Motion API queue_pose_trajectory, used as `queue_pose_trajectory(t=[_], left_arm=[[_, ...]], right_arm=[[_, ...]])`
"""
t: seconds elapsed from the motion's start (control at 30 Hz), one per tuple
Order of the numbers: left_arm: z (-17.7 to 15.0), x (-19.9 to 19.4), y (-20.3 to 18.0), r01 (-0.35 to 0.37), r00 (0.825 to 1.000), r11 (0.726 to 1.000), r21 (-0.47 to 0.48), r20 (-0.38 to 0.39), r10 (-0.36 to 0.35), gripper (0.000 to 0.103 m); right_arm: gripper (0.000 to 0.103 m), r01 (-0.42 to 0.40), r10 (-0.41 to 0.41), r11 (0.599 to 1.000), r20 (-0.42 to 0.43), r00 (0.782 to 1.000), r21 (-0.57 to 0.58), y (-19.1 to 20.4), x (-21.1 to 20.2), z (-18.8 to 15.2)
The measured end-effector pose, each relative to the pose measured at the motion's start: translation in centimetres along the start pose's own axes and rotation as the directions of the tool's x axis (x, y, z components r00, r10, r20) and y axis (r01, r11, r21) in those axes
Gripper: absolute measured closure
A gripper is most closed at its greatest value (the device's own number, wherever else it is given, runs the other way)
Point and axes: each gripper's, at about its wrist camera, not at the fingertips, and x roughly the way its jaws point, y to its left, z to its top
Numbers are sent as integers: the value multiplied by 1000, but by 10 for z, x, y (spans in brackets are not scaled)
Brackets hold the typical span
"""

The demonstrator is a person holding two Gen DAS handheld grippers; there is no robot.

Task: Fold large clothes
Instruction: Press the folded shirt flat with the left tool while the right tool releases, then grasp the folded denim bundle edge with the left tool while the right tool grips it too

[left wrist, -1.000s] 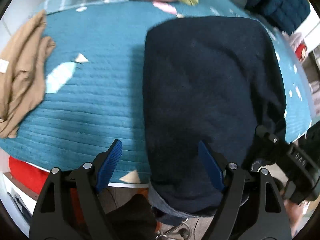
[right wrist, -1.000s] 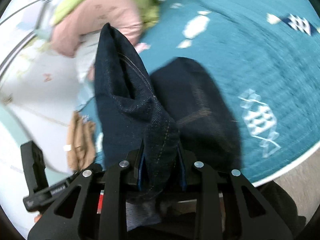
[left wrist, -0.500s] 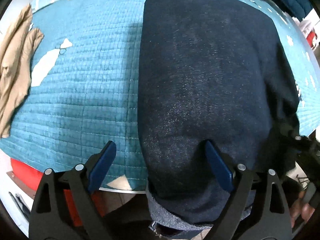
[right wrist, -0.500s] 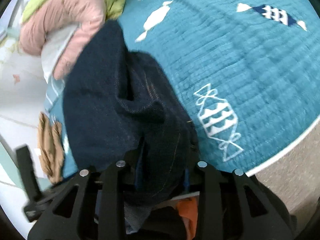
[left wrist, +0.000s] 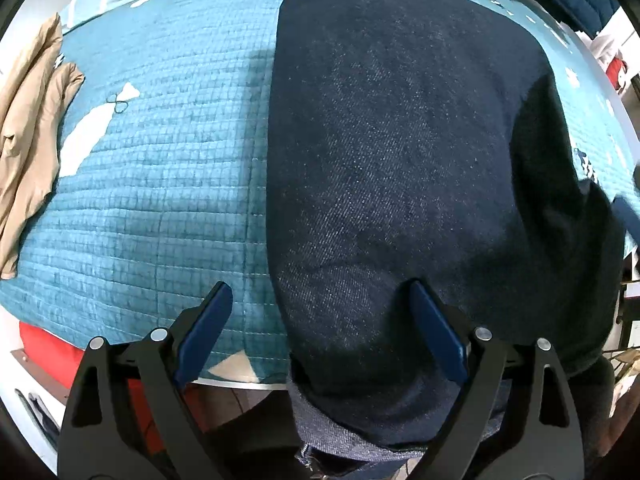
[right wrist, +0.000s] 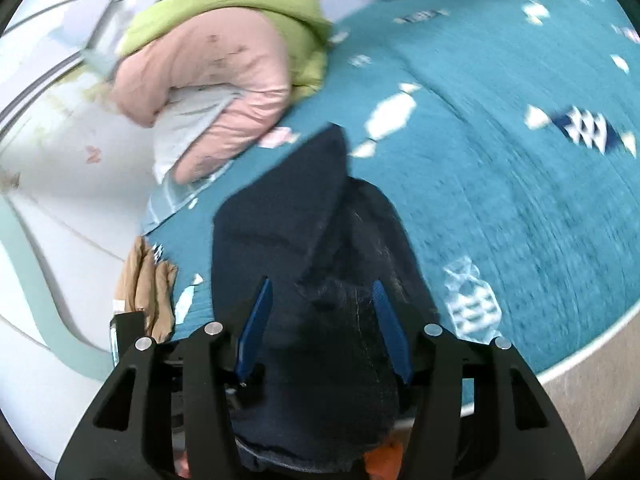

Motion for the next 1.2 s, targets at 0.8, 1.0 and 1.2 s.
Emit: queue_pose_trajectory(t=[0.8, 1.0, 1.2], left_arm=[[4, -18, 33, 210, 977, 973, -92, 52, -206, 13], [9, -16, 63, 242, 970, 943, -229, 60, -234, 13], [15, 1, 61, 274, 957, 925, -262, -23, -290, 12]], right_arm=[[35, 107, -72, 985, -236, 969, 138, -80, 48, 1], [33, 140, -64, 976, -393, 917, 167, -83, 51, -21], [30, 101, 21, 967, -468, 883, 234, -88, 73, -32]])
